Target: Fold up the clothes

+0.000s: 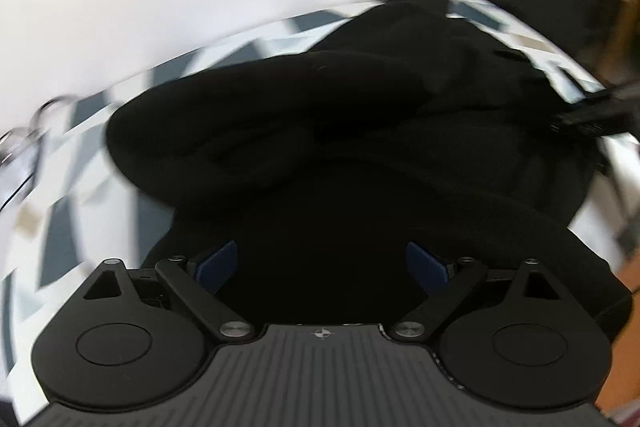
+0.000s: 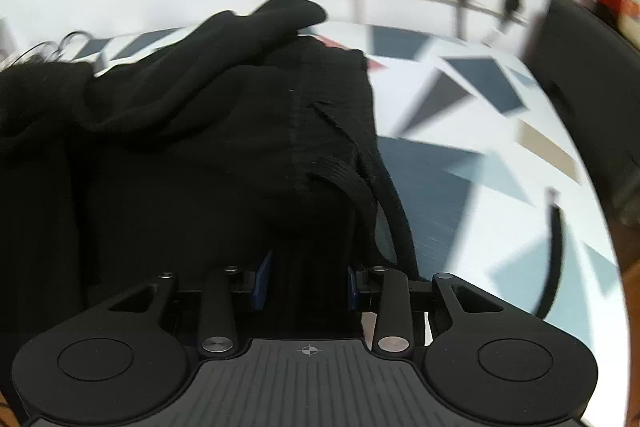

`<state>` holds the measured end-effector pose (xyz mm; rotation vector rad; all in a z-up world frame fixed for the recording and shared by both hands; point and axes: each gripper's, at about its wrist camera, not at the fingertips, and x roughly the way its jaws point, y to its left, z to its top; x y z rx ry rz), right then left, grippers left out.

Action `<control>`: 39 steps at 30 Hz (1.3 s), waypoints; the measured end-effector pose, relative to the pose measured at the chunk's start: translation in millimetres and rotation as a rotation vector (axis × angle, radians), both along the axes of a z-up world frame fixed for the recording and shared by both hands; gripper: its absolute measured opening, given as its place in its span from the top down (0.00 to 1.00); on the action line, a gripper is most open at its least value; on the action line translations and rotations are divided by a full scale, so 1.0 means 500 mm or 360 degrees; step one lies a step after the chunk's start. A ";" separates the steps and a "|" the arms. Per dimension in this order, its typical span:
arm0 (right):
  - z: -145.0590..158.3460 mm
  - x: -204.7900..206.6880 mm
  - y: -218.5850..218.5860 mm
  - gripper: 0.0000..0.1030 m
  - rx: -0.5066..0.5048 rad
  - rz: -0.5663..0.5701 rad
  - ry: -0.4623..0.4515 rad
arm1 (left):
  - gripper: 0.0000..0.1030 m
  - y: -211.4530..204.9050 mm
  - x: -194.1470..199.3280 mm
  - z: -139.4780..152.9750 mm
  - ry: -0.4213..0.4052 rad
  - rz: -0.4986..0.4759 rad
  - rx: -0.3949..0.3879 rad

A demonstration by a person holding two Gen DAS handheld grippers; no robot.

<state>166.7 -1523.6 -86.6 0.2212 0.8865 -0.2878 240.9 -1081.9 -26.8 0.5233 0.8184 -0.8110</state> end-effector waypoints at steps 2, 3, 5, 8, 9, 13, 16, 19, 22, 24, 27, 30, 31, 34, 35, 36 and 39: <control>0.001 -0.031 -0.039 0.68 0.0008 -0.0061 0.0016 | 0.09 -0.036 -0.025 0.000 -0.0008 -0.0116 -0.0017; 0.001 -0.046 -0.058 0.68 -0.0006 -0.0098 0.0028 | 0.09 -0.054 -0.039 -0.002 -0.0023 -0.0167 -0.0021; 0.002 -0.076 -0.095 0.68 -0.0033 -0.0177 0.0052 | 0.09 -0.085 -0.062 -0.011 -0.0059 -0.0248 -0.0014; 0.006 -0.119 -0.138 0.67 -0.0045 -0.0305 0.0076 | 0.09 -0.119 -0.087 -0.029 -0.0055 -0.0343 0.0001; 0.007 -0.131 -0.147 0.65 -0.0050 -0.0339 0.0084 | 0.09 -0.123 -0.094 -0.032 -0.0067 -0.0367 0.0008; 0.041 -0.174 -0.160 0.49 -0.0001 -0.0451 -0.0016 | 0.09 -0.123 -0.112 -0.042 -0.0101 -0.0434 0.0029; 0.095 -0.184 -0.151 0.38 0.0115 -0.0458 -0.0262 | 0.09 -0.104 -0.100 -0.042 -0.0075 -0.0438 0.0001; 0.121 -0.155 -0.149 0.37 0.0298 -0.0401 -0.0413 | 0.09 -0.078 -0.083 -0.035 -0.0042 -0.0406 -0.0086; 0.107 -0.076 -0.151 0.39 0.0395 -0.0420 -0.0400 | 0.08 -0.050 -0.058 -0.020 -0.0046 -0.0351 -0.0186; 0.079 -0.023 -0.152 0.41 0.0448 -0.0469 -0.0345 | 0.08 -0.023 -0.011 -0.007 -0.0043 -0.0311 -0.0239; 0.050 0.024 -0.138 0.73 0.0515 -0.0520 -0.0205 | 0.08 0.026 0.039 0.011 -0.0020 -0.0227 -0.0342; 0.086 0.049 -0.105 0.87 0.0475 -0.0509 -0.0126 | 0.08 0.104 0.099 0.032 0.0012 -0.0110 -0.0467; 0.105 0.055 -0.092 0.89 0.0466 -0.0499 -0.0118 | 0.08 0.136 0.120 0.039 0.0025 -0.0067 -0.0512; 0.169 0.084 -0.048 0.93 0.0604 -0.0405 -0.0281 | 0.07 0.234 0.191 0.045 0.0060 0.0071 -0.0624; 0.198 0.110 -0.027 0.93 0.0598 -0.0375 -0.0316 | 0.07 0.263 0.212 0.043 0.0057 0.0118 -0.0642; 0.225 0.136 -0.007 0.93 0.0587 -0.0343 -0.0345 | 0.07 0.292 0.233 0.041 0.0053 0.0165 -0.0658; 0.270 0.252 0.050 0.93 0.0633 -0.0249 -0.0410 | 0.07 0.373 0.283 0.032 0.0031 0.0315 -0.0676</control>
